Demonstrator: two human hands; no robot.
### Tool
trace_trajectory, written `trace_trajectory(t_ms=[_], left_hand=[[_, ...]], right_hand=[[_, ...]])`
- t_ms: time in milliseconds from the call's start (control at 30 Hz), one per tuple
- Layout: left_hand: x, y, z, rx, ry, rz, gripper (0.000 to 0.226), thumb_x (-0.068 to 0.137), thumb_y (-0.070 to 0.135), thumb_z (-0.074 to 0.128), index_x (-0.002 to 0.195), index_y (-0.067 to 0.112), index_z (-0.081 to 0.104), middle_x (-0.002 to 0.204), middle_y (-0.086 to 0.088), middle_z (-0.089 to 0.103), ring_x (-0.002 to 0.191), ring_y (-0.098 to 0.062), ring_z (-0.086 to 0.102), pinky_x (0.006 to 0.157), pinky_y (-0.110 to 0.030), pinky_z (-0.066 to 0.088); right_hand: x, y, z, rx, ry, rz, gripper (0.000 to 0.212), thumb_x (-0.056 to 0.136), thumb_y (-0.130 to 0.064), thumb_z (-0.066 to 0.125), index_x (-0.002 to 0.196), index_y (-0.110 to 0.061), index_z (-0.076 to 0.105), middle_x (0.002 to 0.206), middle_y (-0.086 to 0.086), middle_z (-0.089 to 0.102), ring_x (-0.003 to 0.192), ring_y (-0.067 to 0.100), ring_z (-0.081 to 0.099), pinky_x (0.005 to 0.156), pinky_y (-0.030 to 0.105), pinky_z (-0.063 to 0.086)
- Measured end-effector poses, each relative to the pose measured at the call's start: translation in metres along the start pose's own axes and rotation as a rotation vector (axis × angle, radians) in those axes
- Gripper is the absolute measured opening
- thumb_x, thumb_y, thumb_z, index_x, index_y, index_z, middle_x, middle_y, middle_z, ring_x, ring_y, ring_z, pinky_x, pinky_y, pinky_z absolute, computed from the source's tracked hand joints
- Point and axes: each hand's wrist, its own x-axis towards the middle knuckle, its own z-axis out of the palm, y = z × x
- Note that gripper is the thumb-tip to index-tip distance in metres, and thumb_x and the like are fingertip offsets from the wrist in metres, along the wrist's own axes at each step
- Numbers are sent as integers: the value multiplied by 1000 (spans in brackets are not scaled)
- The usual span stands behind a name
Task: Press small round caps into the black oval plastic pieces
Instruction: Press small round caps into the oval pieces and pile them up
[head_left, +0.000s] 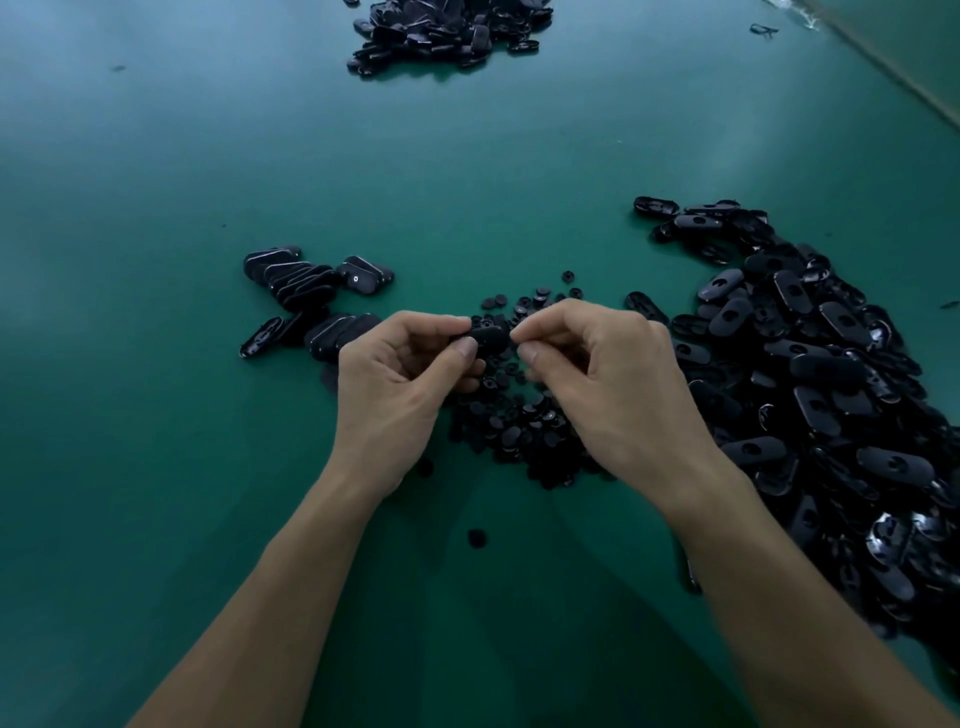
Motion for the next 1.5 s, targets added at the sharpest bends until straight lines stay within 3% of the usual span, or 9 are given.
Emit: trace_trajectory(t_ms=[167, 333, 567, 733, 933, 1133, 1233, 1367, 1500], left_hand=[[-1, 1, 2, 36, -44, 19, 17, 85, -4, 73, 93, 11, 72, 83, -1, 76, 74, -17, 75, 69, -24, 59], [-2, 2, 1, 35, -46, 34, 19, 85, -7, 71, 92, 11, 72, 84, 0, 77, 73, -14, 74, 70, -24, 59], [-1, 1, 2, 70, -48, 9, 21, 83, -6, 74, 91, 14, 72, 86, -2, 77, 77, -16, 74, 74, -25, 59], [-2, 2, 2, 118, -74, 20, 24, 83, -7, 74, 93, 15, 72, 90, -2, 78, 81, -18, 75, 78, -28, 60], [-1, 3, 1, 121, -74, 21, 31, 83, -10, 72, 93, 18, 70, 87, 5, 77, 80, -12, 72, 78, -28, 60], [-1, 4, 0, 148, -95, 28, 19, 80, 5, 72, 92, 19, 67, 89, -2, 75, 83, -19, 71, 79, -35, 60], [-1, 3, 0, 146, -105, 23, 21, 85, -1, 73, 92, 17, 65, 87, -2, 74, 80, -17, 71, 76, -32, 60], [0, 2, 0, 128, -94, 33, 20, 86, -4, 72, 90, 13, 64, 83, -2, 74, 76, -16, 71, 72, -28, 59], [-1, 2, 0, 83, -126, 21, 22, 83, 4, 73, 93, 21, 65, 83, -1, 75, 77, -14, 70, 74, -28, 59]], right_hand=[[2, -4, 6, 24, 41, -27, 13, 89, -15, 75, 99, -22, 79, 91, -7, 68, 81, 0, 64, 75, 9, 48], [1, -4, 17, 89, 28, -17, 16, 87, -5, 73, 97, -16, 79, 82, -11, 73, 75, -8, 67, 70, 3, 47], [3, -2, 20, 50, 71, 8, 10, 86, -8, 75, 88, -18, 74, 76, -17, 68, 75, -5, 65, 67, 5, 48], [3, -2, 21, 31, 68, 20, 10, 87, -9, 74, 90, -19, 77, 81, -9, 71, 74, -1, 66, 70, 7, 49], [3, -5, 23, 44, 76, 43, 12, 88, -8, 71, 91, -18, 77, 75, -13, 70, 74, -4, 65, 66, 2, 45], [1, -5, 23, 61, 62, 43, 14, 89, -5, 70, 92, -16, 78, 75, -9, 71, 71, -4, 66, 58, -1, 42], [-1, -5, 23, 77, 56, 28, 16, 89, -3, 70, 97, -12, 80, 80, -3, 72, 77, -2, 66, 57, -2, 42], [-1, -6, 20, 43, 9, -4, 18, 88, -5, 71, 101, -15, 80, 91, -1, 73, 78, 6, 67, 68, -1, 43], [4, -4, 9, 10, -21, -9, 20, 87, -12, 74, 101, -27, 79, 95, -6, 66, 80, 1, 63, 74, 5, 44]])
